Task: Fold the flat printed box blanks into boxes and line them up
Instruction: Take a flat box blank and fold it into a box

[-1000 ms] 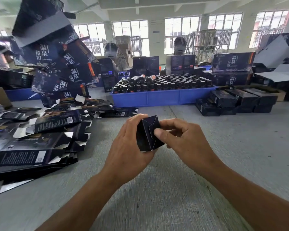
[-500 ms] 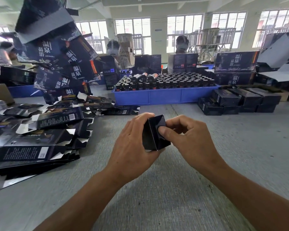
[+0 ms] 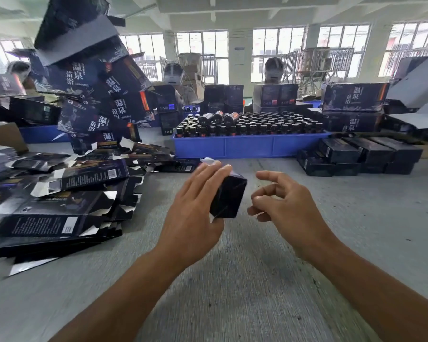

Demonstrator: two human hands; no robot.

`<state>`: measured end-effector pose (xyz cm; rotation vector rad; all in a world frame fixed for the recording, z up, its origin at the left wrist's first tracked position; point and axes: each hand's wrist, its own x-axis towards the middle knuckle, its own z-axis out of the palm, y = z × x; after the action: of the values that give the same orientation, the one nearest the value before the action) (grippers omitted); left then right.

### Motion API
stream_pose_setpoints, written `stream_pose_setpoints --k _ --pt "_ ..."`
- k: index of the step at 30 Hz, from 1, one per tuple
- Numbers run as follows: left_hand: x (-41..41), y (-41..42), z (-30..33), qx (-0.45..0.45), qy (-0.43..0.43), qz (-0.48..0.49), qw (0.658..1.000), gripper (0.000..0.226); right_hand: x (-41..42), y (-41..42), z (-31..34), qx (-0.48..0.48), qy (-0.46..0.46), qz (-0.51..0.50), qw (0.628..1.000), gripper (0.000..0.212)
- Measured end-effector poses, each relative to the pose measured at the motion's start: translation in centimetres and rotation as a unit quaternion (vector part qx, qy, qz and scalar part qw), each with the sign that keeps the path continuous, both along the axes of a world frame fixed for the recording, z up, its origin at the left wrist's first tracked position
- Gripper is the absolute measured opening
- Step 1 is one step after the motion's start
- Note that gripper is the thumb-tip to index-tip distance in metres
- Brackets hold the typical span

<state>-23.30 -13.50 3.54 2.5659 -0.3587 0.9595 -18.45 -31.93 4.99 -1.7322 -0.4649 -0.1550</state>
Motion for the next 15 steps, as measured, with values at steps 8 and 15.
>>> stream_pose_setpoints --k 8,15 --pt "0.4 -0.3 -1.2 0.121 0.033 -0.038 0.991 0.099 0.6 -0.5 -0.6 0.002 0.097 0.162 0.982 0.057" --pt "0.4 -0.7 -1.3 -0.002 -0.021 0.003 1.0 0.081 1.8 -0.5 -1.0 0.093 0.164 0.065 0.98 0.04"
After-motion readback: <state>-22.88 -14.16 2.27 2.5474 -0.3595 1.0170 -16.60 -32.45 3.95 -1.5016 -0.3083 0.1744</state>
